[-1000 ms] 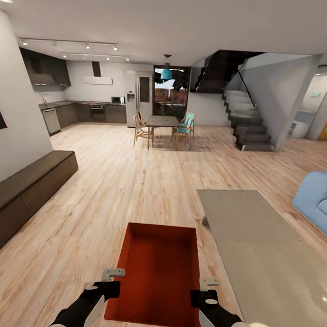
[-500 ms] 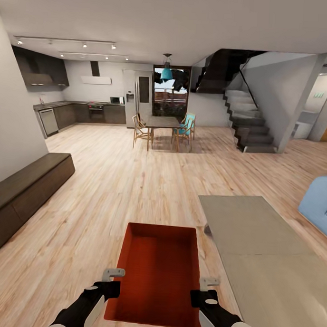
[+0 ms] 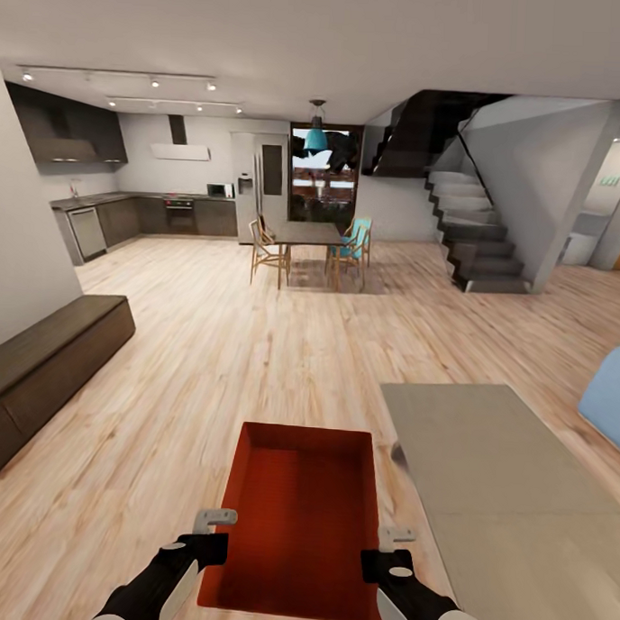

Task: Move the two storage containers from the living room to the garage. In the garage, place one container on the floor and stack the other container on top of it (either order is fine).

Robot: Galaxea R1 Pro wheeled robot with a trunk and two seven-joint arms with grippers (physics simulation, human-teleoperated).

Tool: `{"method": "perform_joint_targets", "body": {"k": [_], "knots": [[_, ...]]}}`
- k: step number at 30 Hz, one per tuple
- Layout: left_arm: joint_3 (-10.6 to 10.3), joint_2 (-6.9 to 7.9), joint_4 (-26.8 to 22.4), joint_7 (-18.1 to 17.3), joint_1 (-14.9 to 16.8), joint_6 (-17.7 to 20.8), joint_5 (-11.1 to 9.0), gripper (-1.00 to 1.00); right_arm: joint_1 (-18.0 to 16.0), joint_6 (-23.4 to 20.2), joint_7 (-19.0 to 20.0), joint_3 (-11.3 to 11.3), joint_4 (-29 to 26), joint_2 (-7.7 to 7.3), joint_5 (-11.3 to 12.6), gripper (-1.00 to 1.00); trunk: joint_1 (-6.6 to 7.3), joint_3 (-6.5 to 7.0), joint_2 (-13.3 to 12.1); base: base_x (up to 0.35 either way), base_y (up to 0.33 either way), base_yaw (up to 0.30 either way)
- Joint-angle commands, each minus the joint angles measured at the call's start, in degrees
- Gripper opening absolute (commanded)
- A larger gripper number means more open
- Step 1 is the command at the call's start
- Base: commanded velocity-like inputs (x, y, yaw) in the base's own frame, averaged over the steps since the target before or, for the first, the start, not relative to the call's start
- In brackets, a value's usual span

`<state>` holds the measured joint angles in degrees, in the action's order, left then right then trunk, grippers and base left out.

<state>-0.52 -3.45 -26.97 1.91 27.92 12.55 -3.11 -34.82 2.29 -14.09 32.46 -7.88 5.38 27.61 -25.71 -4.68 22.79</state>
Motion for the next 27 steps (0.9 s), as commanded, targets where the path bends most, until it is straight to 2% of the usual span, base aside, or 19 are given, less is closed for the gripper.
{"method": "perform_joint_targets", "body": {"k": [1, 27], "knots": [[-0.54, 0.04, -0.27, 0.64, 0.03, -0.16, 0.64, -1.00, -0.08, 0.35, -0.31, 0.85, 1.46, -0.02, 1.48, -1.00, -0.07, -0.12, 0.12, 0.322, 0.000, 0.000], [-0.54, 0.02, -0.27, 0.64, 0.03, -0.07, 0.64, -1.00, -0.08, 0.35, -0.27, 0.85, 1.46, -0.02, 1.48, -1.00, -0.07, -0.12, 0.12, 0.322, 0.000, 0.000]]}}
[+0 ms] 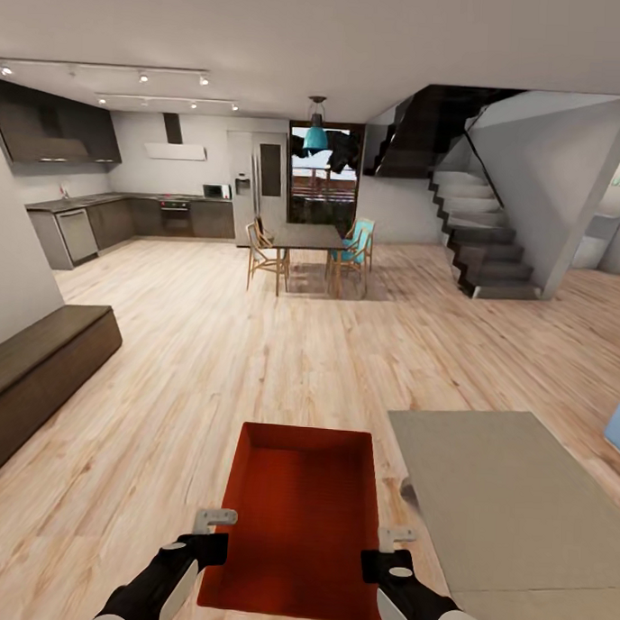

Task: Move the two storage containers from the living room to the garage. In the garage, place one container on the floor and stack the other container on top of it (either order is fine).

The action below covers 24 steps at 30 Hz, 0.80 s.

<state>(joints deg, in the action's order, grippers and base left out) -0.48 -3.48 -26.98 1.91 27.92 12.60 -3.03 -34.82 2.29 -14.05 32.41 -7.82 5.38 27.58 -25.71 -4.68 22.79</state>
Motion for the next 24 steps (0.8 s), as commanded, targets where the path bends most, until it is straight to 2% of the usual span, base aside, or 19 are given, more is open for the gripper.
{"method": "perform_joint_targets", "body": {"k": [1, 24], "knots": [[-0.57, 0.05, -0.27, 0.63, 0.03, -0.12, 0.57, -1.00, -0.08, 0.35, -0.30, 0.90, 1.40, -0.01, 1.51, -1.00, -0.07, -0.12, 0.12, 0.322, 0.000, 0.000], [-0.57, 0.05, -0.27, 0.63, 0.03, -0.12, 0.57, -1.00, -0.08, 0.35, -0.32, 0.90, 1.40, -0.01, 1.51, -1.00, -0.07, -0.12, 0.12, 0.322, 0.000, 0.000]]}}
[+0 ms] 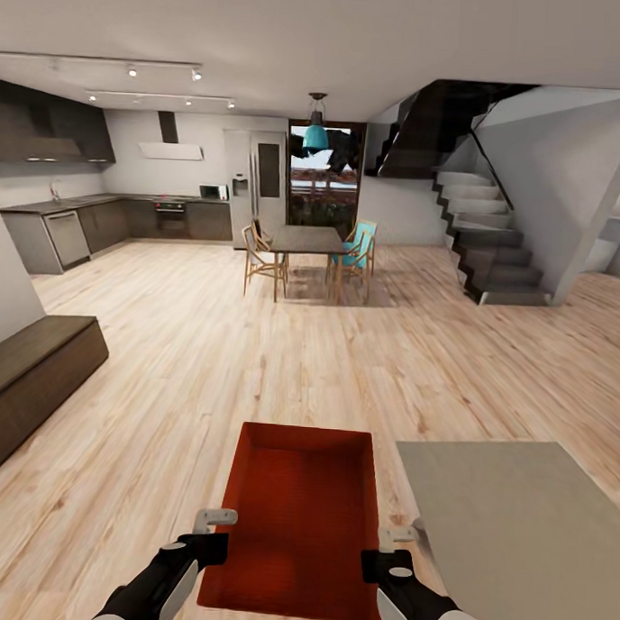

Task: Move the two storage containers from the living room to the garage. In the garage, place one container on the floor and stack the other container on top of it (either order is fine).

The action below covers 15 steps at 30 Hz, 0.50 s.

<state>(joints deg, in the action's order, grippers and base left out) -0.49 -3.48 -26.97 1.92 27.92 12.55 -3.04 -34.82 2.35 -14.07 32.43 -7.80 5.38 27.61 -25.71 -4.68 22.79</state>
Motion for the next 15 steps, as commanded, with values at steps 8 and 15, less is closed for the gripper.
{"method": "perform_joint_targets", "body": {"k": [8, 15], "knots": [[-0.53, 0.06, -0.27, 0.63, 0.03, -0.07, 0.58, -1.00, -0.08, 0.28, -0.31, 0.88, 1.38, 0.03, 1.47, -1.00, -0.07, -0.12, 0.12, 0.322, 0.000, 0.000], [-0.49, 0.08, -0.27, 0.63, 0.03, 0.02, 0.58, -1.00, -0.08, 0.28, -0.26, 0.88, 1.38, 0.04, 1.41, -1.00, -0.07, -0.12, 0.12, 0.322, 0.000, 0.000]]}}
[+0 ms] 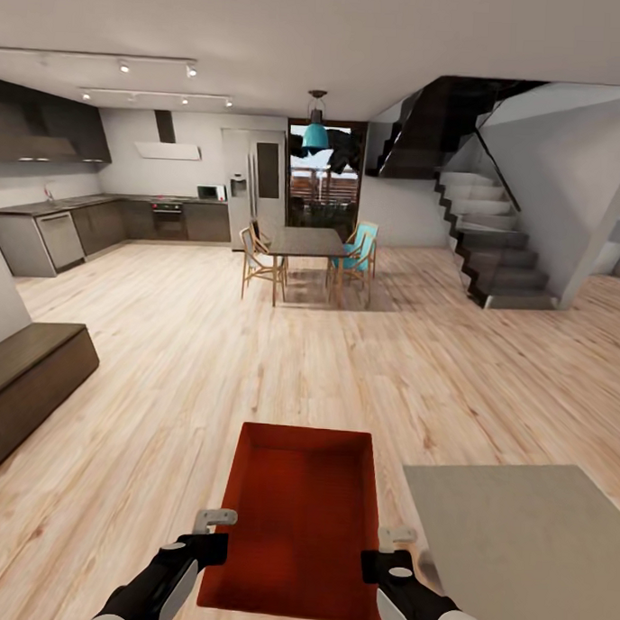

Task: Move the two storage containers from the living room to the garage. In the garage, place one container on the floor and stack the other container on top of it (either order is fine).

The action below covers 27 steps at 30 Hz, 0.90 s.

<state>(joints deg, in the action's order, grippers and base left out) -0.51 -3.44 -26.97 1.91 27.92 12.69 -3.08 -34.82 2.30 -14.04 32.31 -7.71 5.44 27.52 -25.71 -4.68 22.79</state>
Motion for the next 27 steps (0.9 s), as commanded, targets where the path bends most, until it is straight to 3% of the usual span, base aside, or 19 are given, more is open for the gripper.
{"method": "perform_joint_targets", "body": {"k": [1, 27], "knots": [[-0.47, 0.06, -0.27, 0.63, 0.03, -0.12, 0.62, -1.00, -0.07, 0.34, -0.29, 1.00, 1.30, -0.03, 1.49, -1.00, -0.07, -0.12, 0.12, 0.322, 0.000, 0.000], [-0.50, 0.10, -0.27, 0.63, 0.03, -0.21, 0.62, -1.00, -0.07, 0.34, -0.37, 1.00, 1.30, -0.07, 1.48, -1.00, -0.07, -0.12, 0.12, 0.322, 0.000, 0.000]]}}
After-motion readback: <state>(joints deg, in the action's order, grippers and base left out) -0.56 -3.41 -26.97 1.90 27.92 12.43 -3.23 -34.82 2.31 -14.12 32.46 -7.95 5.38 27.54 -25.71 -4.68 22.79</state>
